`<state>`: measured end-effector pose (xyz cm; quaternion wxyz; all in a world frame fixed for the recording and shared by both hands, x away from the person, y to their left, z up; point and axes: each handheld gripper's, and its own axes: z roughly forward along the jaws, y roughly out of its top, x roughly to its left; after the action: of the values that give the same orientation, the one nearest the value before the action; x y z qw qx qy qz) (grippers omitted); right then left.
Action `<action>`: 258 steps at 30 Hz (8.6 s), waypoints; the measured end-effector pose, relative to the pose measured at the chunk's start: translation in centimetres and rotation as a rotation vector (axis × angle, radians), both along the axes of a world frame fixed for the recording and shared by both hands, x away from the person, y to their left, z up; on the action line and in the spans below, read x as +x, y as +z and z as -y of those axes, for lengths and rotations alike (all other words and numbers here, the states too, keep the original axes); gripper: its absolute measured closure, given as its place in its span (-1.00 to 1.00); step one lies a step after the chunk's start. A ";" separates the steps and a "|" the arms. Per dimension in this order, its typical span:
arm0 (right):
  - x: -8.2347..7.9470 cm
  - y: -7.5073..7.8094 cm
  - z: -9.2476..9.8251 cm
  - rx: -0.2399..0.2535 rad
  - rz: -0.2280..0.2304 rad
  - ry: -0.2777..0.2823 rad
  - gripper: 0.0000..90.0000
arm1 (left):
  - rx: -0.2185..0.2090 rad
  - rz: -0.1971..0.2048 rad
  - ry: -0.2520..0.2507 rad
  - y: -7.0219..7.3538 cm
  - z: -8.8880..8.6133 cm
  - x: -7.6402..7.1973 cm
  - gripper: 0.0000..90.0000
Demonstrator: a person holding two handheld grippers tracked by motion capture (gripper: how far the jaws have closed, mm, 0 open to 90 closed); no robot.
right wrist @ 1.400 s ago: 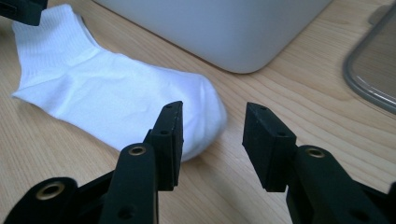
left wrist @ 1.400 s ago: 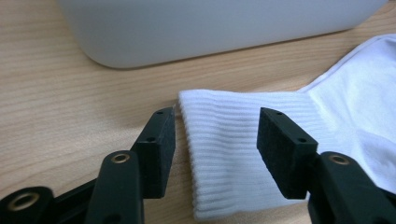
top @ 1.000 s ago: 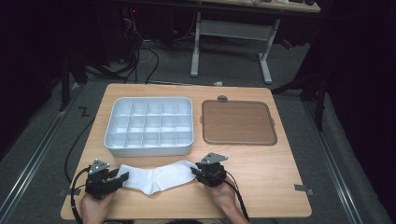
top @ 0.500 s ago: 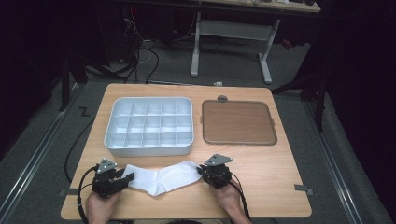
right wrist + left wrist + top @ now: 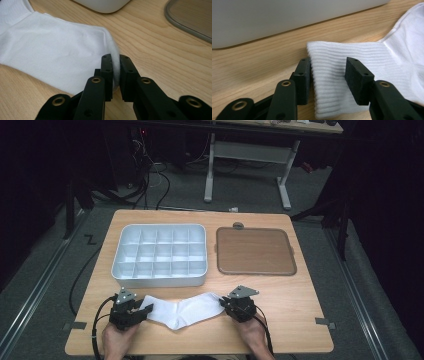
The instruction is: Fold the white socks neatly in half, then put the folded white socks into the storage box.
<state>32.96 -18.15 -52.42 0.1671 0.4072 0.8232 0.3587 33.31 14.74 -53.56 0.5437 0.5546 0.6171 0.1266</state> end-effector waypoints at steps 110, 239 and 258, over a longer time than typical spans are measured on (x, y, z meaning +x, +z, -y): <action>-1.6 -0.5 -1.8 -0.004 -0.003 0.093 0.74 | -0.117 -0.087 -0.108 0.5 7.2 0.1 0.79; -1.2 -0.1 -1.2 -0.035 0.005 -0.001 0.84 | -0.199 -0.085 -0.384 4.9 13.0 0.4 0.83; -1.3 -0.1 -1.6 -0.026 -0.001 0.004 0.84 | -0.154 -0.095 -0.408 3.9 14.6 0.7 0.82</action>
<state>31.65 -16.55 -52.53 0.1712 0.4035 0.8287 0.3480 33.96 0.14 -49.66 0.5689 0.6304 0.5248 -0.0599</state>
